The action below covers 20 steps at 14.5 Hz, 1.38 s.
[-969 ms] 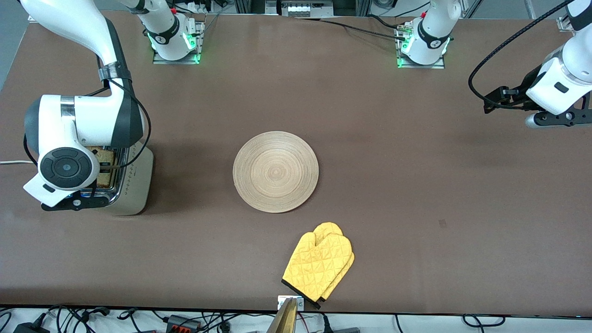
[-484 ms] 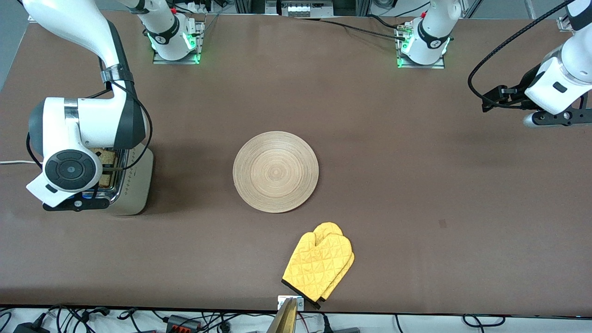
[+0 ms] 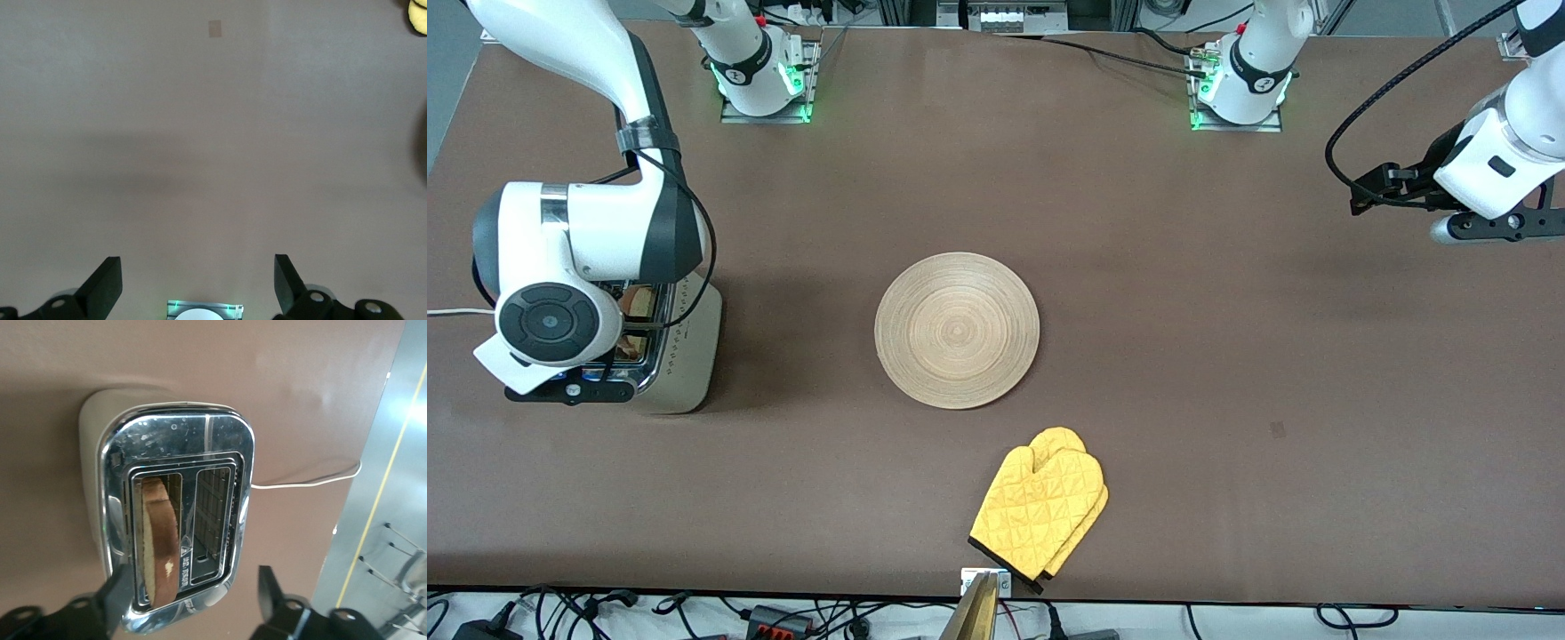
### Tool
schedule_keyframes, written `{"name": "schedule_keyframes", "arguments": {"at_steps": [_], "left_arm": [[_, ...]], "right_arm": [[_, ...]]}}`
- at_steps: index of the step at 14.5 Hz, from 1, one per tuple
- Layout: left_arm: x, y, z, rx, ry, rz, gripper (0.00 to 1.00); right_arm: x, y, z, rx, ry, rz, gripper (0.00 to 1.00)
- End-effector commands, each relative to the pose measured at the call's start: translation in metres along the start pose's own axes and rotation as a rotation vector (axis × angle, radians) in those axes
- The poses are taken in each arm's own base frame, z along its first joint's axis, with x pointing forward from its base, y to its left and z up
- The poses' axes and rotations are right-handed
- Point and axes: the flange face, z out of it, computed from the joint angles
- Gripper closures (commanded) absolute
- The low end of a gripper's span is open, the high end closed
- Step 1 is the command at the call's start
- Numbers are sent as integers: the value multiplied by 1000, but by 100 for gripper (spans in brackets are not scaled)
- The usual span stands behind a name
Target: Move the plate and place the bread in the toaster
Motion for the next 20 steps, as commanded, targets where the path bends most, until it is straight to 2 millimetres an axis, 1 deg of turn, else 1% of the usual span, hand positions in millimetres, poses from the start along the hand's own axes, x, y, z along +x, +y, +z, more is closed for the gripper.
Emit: {"name": "schedule_keyframes", "arguments": {"at_steps": [1,2,3,4,6,7,8,9,10,11,12,14,16,17,18,19,20], "left_arm": [[-1,3,-10,-14,34,-4,0],[0,3,-12,-16,37,-3,0],[2,3,-9,-17,32,1,0],[3,0,-11,-19,34,-2,0],[4,0,-10,-19,31,1,0],[3,2,-11,-18,31,4,0],[3,4,-10,-18,29,7,0],[3,3,-11,-17,29,5,0],[2,4,-10,-17,26,7,0],[2,3,-10,-17,26,5,0],[2,3,-10,-17,25,4,0],[2,3,-10,-17,25,5,0],[2,3,-10,-17,25,5,0],[2,4,-10,-17,25,1,0],[2,5,-11,-17,26,2,0],[2,4,-10,-17,25,1,0],[2,4,-10,-17,25,2,0]], "right_arm": [[-4,15,-24,79,32,45,0],[-5,21,-37,106,54,54,0],[-6,26,-47,131,71,62,0],[-7,34,-50,162,77,72,0],[-16,43,-66,239,97,80,0],[-18,47,-67,276,93,82,0],[-19,56,-62,317,79,84,0],[-22,67,-56,407,44,89,0],[-21,76,-49,507,20,103,0],[-19,86,-43,567,13,120,0],[-18,91,-39,594,9,127,0],[-19,93,-44,586,27,107,0],[-20,100,-43,583,41,86,0],[-23,113,-46,585,61,80,0],[-32,133,-54,601,96,90,0],[-35,146,-56,610,127,106,0],[-39,146,-60,619,141,98,0]]}}
